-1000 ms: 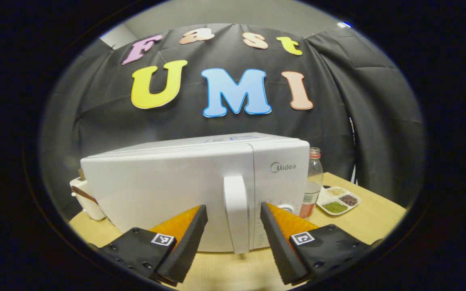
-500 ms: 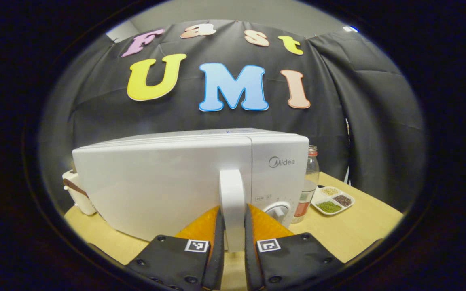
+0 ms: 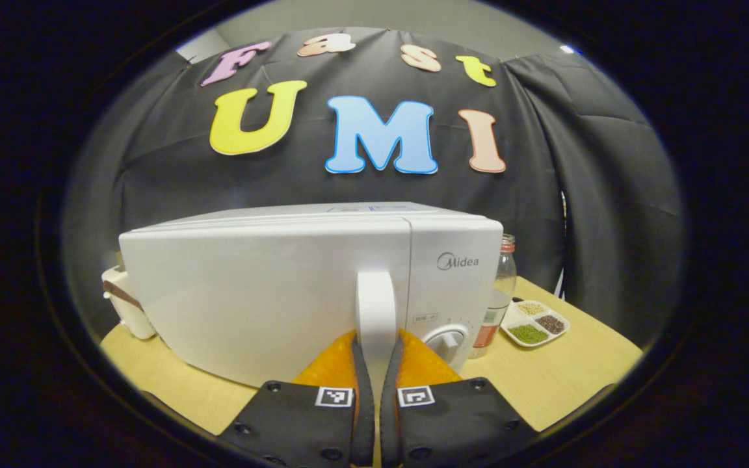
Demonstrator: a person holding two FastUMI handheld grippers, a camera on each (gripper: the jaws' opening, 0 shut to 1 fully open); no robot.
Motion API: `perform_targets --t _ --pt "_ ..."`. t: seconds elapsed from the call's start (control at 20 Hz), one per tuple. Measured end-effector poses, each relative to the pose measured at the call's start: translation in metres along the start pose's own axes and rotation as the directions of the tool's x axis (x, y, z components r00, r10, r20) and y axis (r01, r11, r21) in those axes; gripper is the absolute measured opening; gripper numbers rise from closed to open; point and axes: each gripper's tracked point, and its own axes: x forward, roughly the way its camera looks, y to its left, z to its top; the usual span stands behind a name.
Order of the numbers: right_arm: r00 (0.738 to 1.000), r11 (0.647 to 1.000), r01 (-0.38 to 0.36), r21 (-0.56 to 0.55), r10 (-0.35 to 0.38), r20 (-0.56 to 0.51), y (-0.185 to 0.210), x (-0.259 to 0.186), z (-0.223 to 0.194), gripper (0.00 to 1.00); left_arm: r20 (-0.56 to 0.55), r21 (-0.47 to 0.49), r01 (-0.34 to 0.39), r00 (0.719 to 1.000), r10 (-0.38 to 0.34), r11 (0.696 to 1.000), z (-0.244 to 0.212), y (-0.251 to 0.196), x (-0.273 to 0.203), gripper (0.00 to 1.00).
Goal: Open the microwave oven with the left hand, put the food in, and close the microwave oven.
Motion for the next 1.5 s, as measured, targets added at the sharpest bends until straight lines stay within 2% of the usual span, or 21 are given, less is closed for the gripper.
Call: perform_targets --t 0.1,0.15,0.35,0.45,0.5,0.55,0.6,0.7,0.8,0.9,1.05,1.2,1.3,1.35,1.4,1.5 --pt "1.0 1.0 -0.018 -0.006 0.018 0.003 0.003 0.002 0.001 0.98 -0.012 0.003 0.001 1.0 -0.001 1.0 -0.002 0.0 -0.002 0.11" --pt "1.0 1.0 -0.022 -0.017 0.022 0.007 0.004 0.003 0.002 0.98 -0.054 -0.008 -0.005 0.999 0.005 1.0 -0.013 0.0 -0.013 0.11" --pt "0.997 0.997 -0.077 -0.017 0.077 0.008 0.016 0.005 0.005 0.98 0.025 0.048 -0.012 1.0 0.011 0.999 -0.011 0.009 -0.066 0.11" --pt "0.992 0.992 -0.126 -0.01 0.126 0.008 0.023 0.003 0.006 0.98 -0.006 0.045 -0.012 1.0 0.012 0.999 -0.018 0.012 -0.07 0.14" --pt "0.99 0.99 -0.139 -0.011 0.139 0.013 0.025 0.002 0.008 0.98 -0.009 0.043 -0.046 0.999 0.047 0.998 -0.017 0.018 -0.071 0.26" --pt "0.99 0.99 -0.14 -0.015 0.141 0.017 0.023 0.002 0.009 0.98 -0.011 0.049 -0.113 0.993 0.114 0.992 -0.015 0.035 -0.071 0.3" --pt "0.989 0.989 -0.147 -0.015 0.147 0.015 0.023 0.003 0.006 0.98 -0.01 0.032 -0.121 0.993 0.121 0.992 -0.013 0.046 -0.073 0.53" --pt "0.986 0.986 -0.165 -0.012 0.165 0.006 0.027 0.003 0.003 0.98 -0.037 -0.027 -0.107 0.994 0.106 0.994 -0.016 0.041 -0.07 1.0" --pt "0.985 0.985 -0.172 -0.007 0.172 0.003 0.027 0.004 0.001 0.98 -0.031 0.002 -0.103 0.994 0.103 0.995 -0.015 0.04 -0.074 1.0" --pt "0.982 0.982 -0.19 0.007 0.19 -0.002 0.034 0.003 -0.001 0.98 -0.025 0.031 -0.105 0.994 0.106 0.994 -0.014 0.042 -0.082 0.96" --pt "0.977 0.977 -0.214 0.009 0.214 -0.001 0.043 0.003 -0.002 0.98 -0.007 0.04 -0.088 0.996 0.089 0.995 -0.013 0.048 -0.1 1.0" --pt "0.966 0.966 -0.257 0.016 0.257 0.0 0.061 0.001 -0.002 0.98 -0.005 0.055 -0.083 0.997 0.083 0.995 -0.017 0.056 -0.124 0.98" --pt "0.958 0.957 -0.288 0.017 0.288 0.001 0.073 -0.003 -0.003 0.98 -0.01 0.067 -0.088 0.996 0.089 0.994 -0.021 0.064 -0.142 1.0" --pt "0.953 0.953 -0.304 0.013 0.304 0.001 0.08 -0.005 -0.004 0.98 -0.011 0.067 -0.094 0.995 0.095 0.993 -0.023 0.069 -0.151 0.95" --pt "0.949 0.949 -0.317 0.004 0.317 -0.003 0.086 -0.008 -0.006 0.98 -0.013 0.064 -0.101 0.995 0.102 0.993 -0.022 0.074 -0.16 1.0" --pt "0.937 0.937 -0.35 -0.008 0.35 -0.007 0.101 -0.015 -0.008 0.98 -0.019 0.059 -0.119 0.993 0.121 0.991 -0.025 0.085 -0.18 0.98"
